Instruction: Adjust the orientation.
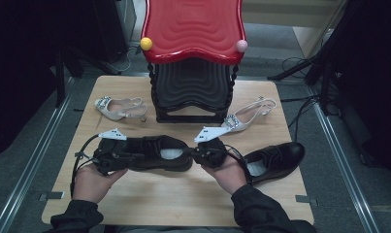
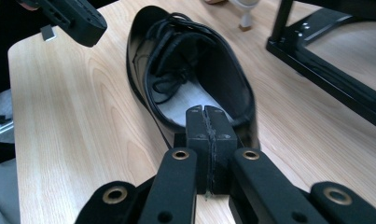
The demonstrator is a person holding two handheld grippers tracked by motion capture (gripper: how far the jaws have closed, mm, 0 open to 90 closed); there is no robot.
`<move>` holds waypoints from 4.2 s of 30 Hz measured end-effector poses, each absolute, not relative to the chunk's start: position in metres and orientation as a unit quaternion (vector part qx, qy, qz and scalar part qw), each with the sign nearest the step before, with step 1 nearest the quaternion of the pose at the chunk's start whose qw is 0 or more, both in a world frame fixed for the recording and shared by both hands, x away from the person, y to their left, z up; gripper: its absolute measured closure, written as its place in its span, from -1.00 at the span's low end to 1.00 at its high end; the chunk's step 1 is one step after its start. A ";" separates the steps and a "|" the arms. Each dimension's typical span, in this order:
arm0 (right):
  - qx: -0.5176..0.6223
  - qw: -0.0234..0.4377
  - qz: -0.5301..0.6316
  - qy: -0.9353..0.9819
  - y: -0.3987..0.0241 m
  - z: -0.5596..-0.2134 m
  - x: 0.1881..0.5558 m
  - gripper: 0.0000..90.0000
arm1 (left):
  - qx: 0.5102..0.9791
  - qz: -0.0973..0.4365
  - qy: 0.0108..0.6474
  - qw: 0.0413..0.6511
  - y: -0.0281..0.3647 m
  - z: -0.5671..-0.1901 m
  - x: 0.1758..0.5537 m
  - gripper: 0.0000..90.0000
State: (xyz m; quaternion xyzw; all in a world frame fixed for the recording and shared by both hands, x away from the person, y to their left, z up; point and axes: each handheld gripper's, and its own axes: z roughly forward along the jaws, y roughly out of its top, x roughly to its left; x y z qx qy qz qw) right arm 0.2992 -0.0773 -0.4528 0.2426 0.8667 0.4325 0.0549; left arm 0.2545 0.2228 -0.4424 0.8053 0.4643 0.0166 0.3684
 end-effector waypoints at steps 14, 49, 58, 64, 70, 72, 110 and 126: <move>0.224 0.027 0.396 0.890 -0.036 -0.468 0.313 1.00 | 0.808 0.022 0.485 0.334 0.229 -0.471 0.266 1.00; 0.236 -0.047 0.357 0.902 -0.026 -0.471 0.292 1.00 | 0.827 0.034 0.445 0.343 0.205 -0.477 0.277 1.00; 0.231 -0.064 0.353 0.904 -0.027 -0.471 0.277 1.00 | 0.838 0.034 0.424 0.343 0.194 -0.476 0.279 1.00; 0.232 -0.070 0.361 0.901 -0.034 -0.470 0.279 1.00 | 0.835 0.031 0.423 0.350 0.192 -0.476 0.282 1.00; 0.250 -0.054 0.381 0.889 -0.054 -0.460 0.292 1.00 | 0.830 0.030 0.432 0.352 0.196 -0.473 0.278 1.00; 0.257 -0.046 0.384 0.886 -0.060 -0.457 0.296 1.00 | 0.830 0.031 0.433 0.351 0.198 -0.473 0.275 1.00; 0.300 -0.012 0.359 0.883 -0.069 -0.474 0.309 1.00 | 0.835 0.009 0.432 0.340 0.192 -0.485 0.277 0.99; 0.311 -0.014 0.367 0.876 -0.077 -0.474 0.297 1.00 | 0.838 0.005 0.426 0.340 0.187 -0.484 0.291 1.00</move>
